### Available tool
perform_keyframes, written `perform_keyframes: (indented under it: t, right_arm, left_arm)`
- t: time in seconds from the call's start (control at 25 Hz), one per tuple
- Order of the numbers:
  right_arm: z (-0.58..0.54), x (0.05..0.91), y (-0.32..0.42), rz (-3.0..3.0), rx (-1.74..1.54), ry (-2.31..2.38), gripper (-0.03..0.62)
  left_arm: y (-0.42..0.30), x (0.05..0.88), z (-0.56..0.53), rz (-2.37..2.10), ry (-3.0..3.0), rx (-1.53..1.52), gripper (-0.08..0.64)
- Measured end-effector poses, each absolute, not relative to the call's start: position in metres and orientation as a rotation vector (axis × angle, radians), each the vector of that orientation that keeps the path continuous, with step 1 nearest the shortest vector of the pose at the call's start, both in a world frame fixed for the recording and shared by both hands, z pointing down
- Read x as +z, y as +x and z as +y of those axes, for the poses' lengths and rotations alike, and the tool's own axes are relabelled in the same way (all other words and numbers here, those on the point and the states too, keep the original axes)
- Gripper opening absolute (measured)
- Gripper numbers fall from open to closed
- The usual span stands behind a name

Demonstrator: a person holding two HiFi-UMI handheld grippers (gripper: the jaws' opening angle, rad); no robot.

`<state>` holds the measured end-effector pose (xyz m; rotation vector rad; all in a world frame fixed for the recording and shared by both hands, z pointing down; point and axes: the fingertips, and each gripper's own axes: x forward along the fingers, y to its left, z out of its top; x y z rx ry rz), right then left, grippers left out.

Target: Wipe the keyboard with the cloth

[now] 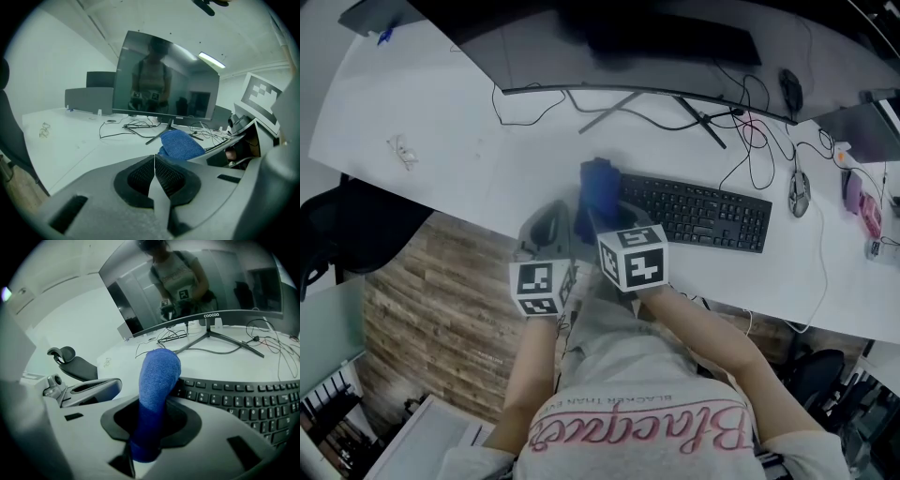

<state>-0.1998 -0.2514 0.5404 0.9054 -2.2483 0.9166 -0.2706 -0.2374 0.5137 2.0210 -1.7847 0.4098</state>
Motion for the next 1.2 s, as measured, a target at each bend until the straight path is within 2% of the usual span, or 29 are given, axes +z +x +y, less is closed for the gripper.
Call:
perform_keyframes:
  t: [1.2]
  right_arm:
    - [-0.256, 0.542, -0.111, -2.231, 0.898, 0.899, 0.101]
  left_arm:
    - [-0.187, 0.51, -0.242, -1.776, 2.03, 0.453, 0.006]
